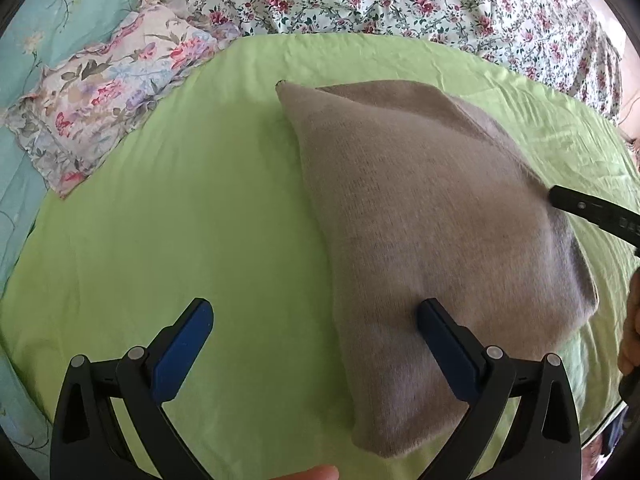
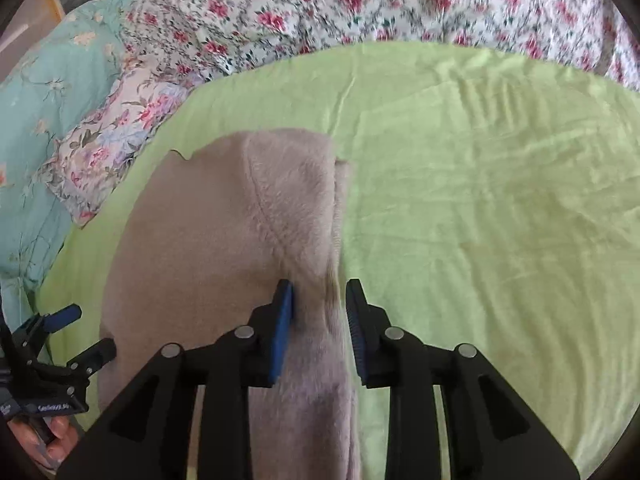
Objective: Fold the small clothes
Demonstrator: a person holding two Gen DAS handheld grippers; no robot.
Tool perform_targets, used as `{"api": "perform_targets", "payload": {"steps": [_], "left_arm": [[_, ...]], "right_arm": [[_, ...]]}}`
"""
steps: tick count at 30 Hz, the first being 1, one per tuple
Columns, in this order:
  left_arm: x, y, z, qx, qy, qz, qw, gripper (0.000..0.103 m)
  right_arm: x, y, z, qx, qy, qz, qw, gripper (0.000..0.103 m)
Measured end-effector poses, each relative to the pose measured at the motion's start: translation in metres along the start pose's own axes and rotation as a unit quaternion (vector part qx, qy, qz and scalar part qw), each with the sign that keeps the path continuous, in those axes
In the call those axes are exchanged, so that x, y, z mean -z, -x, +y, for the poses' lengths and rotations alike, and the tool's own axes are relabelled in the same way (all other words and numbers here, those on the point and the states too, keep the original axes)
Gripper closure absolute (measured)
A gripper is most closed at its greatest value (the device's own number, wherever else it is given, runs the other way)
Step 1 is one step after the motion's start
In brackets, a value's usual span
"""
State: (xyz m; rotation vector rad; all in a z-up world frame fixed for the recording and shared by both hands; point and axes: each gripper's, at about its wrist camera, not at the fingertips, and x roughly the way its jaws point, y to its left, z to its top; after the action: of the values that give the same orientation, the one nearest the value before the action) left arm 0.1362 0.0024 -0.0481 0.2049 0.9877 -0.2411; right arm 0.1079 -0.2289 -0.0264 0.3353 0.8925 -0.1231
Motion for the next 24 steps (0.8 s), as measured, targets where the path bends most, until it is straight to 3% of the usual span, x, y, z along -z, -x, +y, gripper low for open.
{"api": "perform_targets", "payload": {"steps": [8,14,24], "left_arm": [[0.016,0.023,-0.006,-0.01,-0.014,-0.004,0.9998,0.001],[0.026,0.041,-0.002,-0.02,-0.012,-0.012,0.9996,0.001],[0.039,0.05,0.0,-0.03,-0.018,-0.008,0.9993,0.001]], "right_arm": [[0.03,0.033,0.021,-0.038,0.016,0.006,0.999,0.072],[0.047,0.05,0.035,-0.033,0.036,0.007,0.999,0.055],[0.066,0.063,0.043,-0.035,0.057,0.021,0.998,0.044]]}}
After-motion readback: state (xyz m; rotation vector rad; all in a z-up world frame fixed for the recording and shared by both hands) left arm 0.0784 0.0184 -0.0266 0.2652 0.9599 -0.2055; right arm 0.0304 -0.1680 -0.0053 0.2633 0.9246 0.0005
